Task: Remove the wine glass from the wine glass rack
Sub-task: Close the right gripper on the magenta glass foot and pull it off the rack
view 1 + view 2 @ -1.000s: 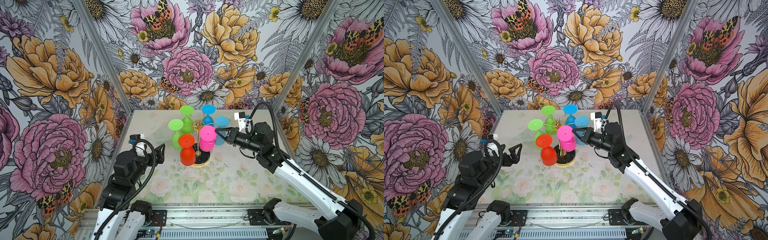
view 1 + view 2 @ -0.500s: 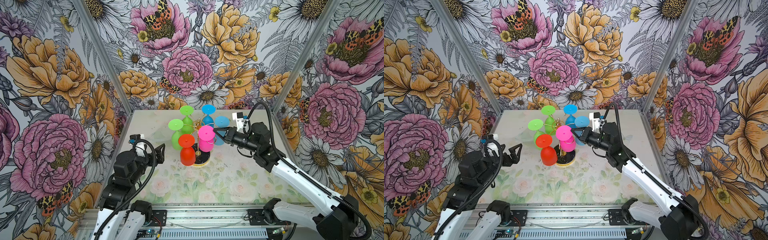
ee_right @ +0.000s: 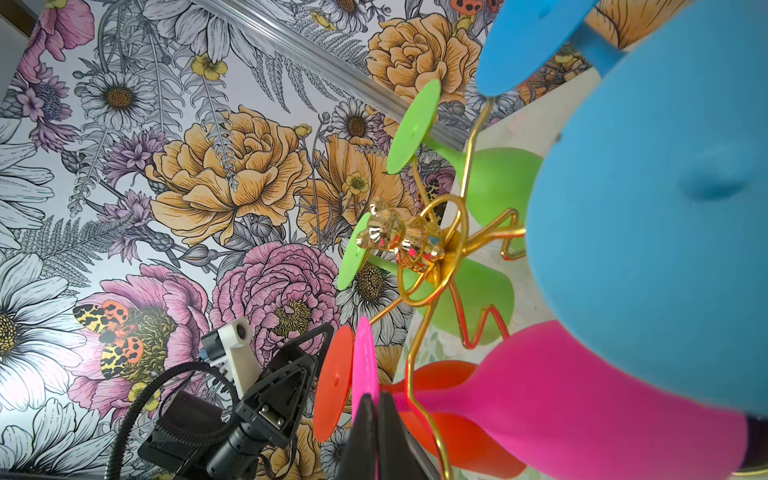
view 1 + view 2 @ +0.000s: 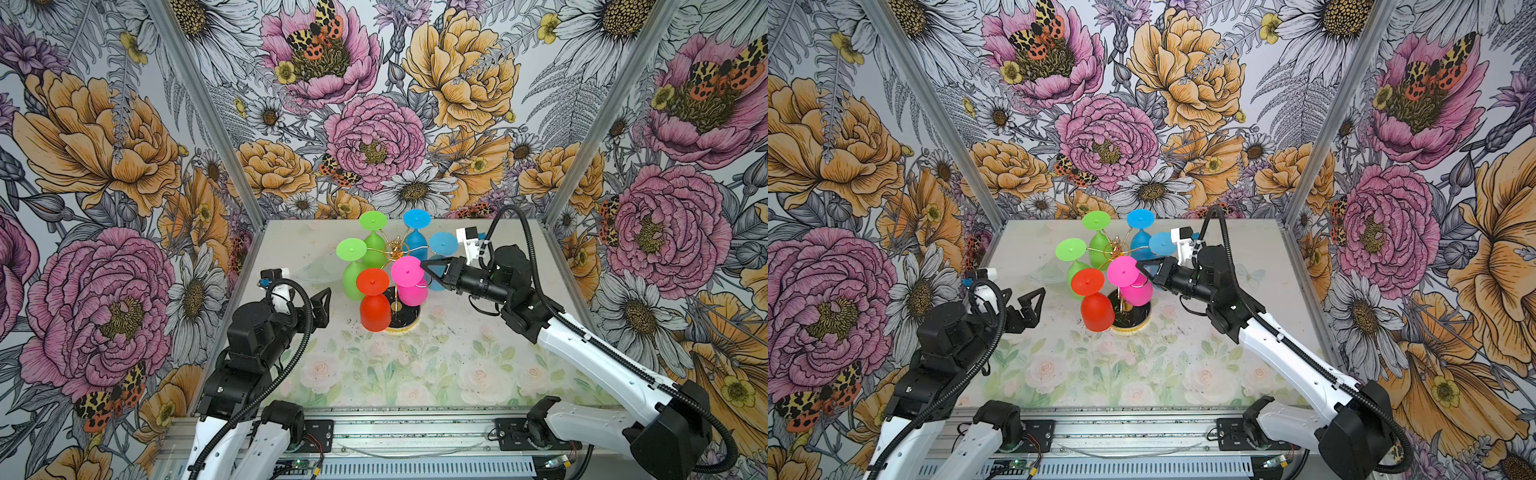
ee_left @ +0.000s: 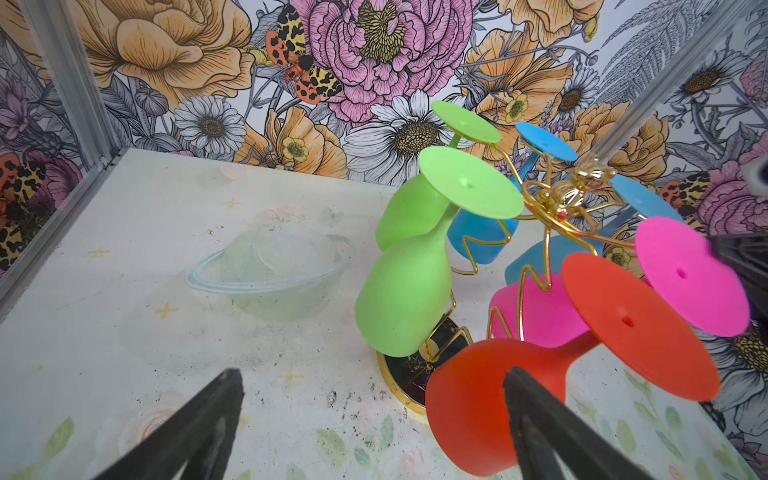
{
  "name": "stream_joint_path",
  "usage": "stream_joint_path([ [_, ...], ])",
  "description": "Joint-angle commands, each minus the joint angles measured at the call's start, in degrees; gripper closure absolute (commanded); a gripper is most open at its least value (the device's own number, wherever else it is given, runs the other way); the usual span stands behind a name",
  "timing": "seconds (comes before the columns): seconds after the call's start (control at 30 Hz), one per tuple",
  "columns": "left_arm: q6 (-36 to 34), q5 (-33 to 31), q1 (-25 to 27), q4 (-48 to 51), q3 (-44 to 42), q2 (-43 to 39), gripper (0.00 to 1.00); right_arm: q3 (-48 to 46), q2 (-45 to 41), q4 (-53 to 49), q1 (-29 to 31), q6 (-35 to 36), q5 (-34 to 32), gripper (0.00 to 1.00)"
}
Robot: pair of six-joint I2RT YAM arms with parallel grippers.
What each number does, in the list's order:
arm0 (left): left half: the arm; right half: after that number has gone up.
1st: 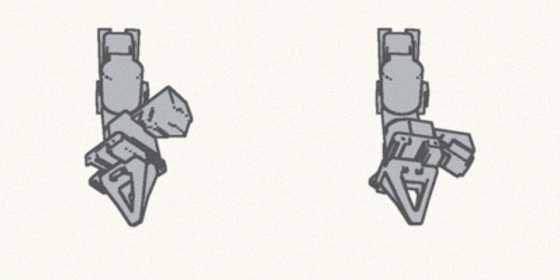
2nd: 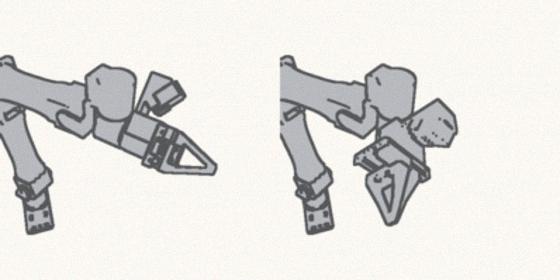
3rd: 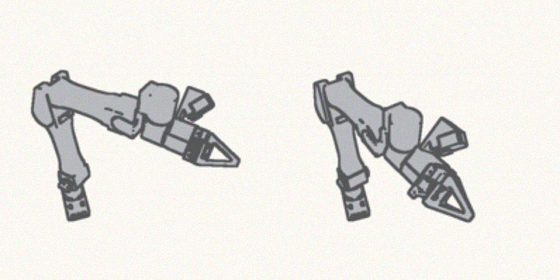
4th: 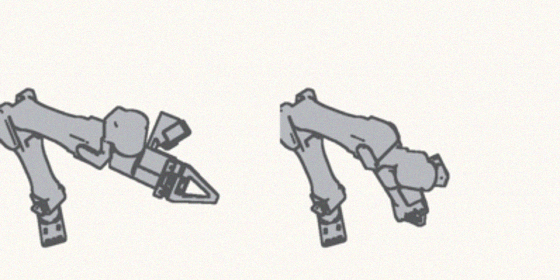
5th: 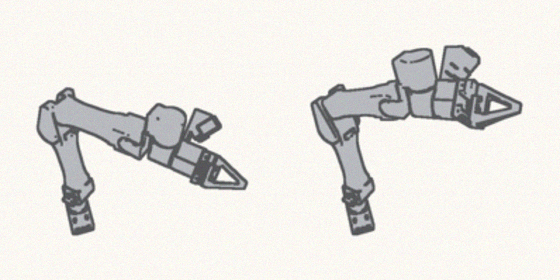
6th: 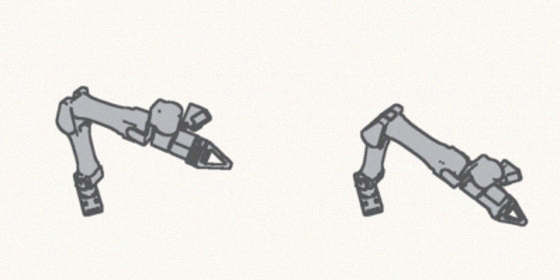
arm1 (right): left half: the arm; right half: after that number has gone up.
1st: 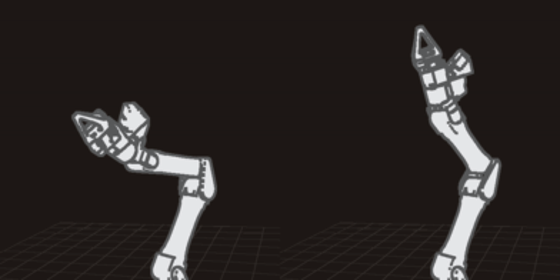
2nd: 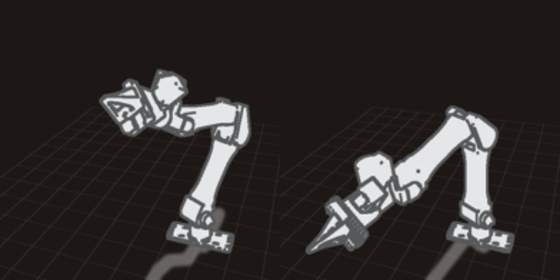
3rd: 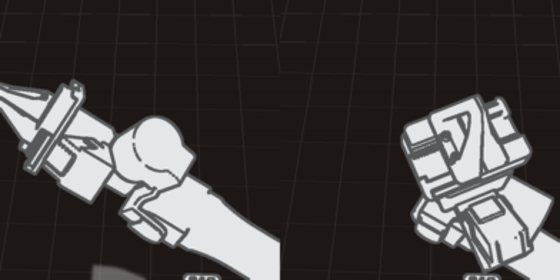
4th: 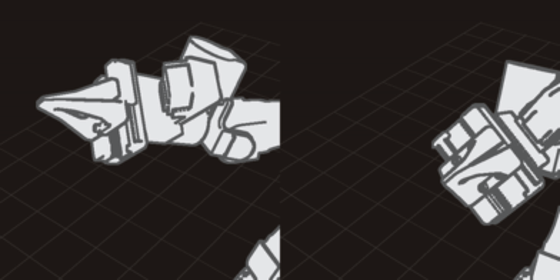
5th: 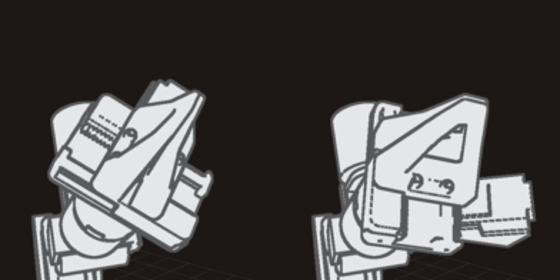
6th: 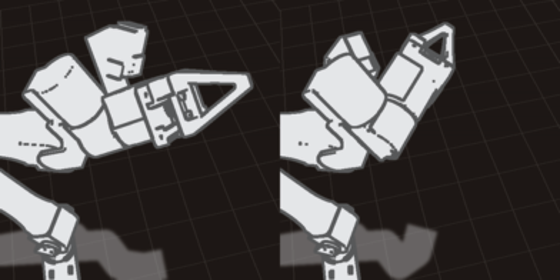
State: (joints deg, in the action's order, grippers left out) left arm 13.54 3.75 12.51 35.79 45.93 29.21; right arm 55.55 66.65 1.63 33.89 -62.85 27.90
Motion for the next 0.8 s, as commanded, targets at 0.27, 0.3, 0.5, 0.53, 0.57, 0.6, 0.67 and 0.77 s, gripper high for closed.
stream_joint_path([
  [0.27, -0.07, 2.79, -0.38, -1.32, -0.40, -0.08, 0.01, 0.61, -4.31, -6.02, 1.77, 6.47, 1.03, 1.00],
  [0.3, 0.01, 3.07, -0.43, -1.27, -0.40, -0.12, 0.01, 0.61, -4.55, -6.47, 1.82, 6.89, 1.14, 1.00],
  [0.5, 0.98, 6.66, -0.42, -1.25, -0.84, -1.16, 0.01, 0.59, -6.37, -9.28, 2.01, 9.21, 1.45, 1.00],
  [0.53, 1.26, 7.29, -0.43, -1.24, -0.84, -1.36, 0.01, 0.44, -6.72, -9.67, 1.97, 9.53, 1.54, 1.00],
  [0.57, 1.46, 8.02, -0.40, -1.25, -0.88, -1.52, 0.01, 0.44, -6.99, -10.09, 1.95, 9.83, 1.64, 1.00],
  [0.6, 1.70, 8.74, -0.33, -1.21, -0.84, -1.61, 0.01, 0.42, -7.42, -10.50, 1.98, 10.13, 1.74, 1.00],
  [0.67, 2.04, 10.30, -0.37, -1.19, -0.70, -1.63, 0.01, 0.26, -8.00, -11.09, 1.96, 10.66, 2.05, 1.00],
  [0.77, 2.78, 13.44, -0.29, -1.16, -0.20, -1.62, 0.01, 0.26, -8.97, -12.13, 1.95, 11.24, 2.33, 1.00],
])
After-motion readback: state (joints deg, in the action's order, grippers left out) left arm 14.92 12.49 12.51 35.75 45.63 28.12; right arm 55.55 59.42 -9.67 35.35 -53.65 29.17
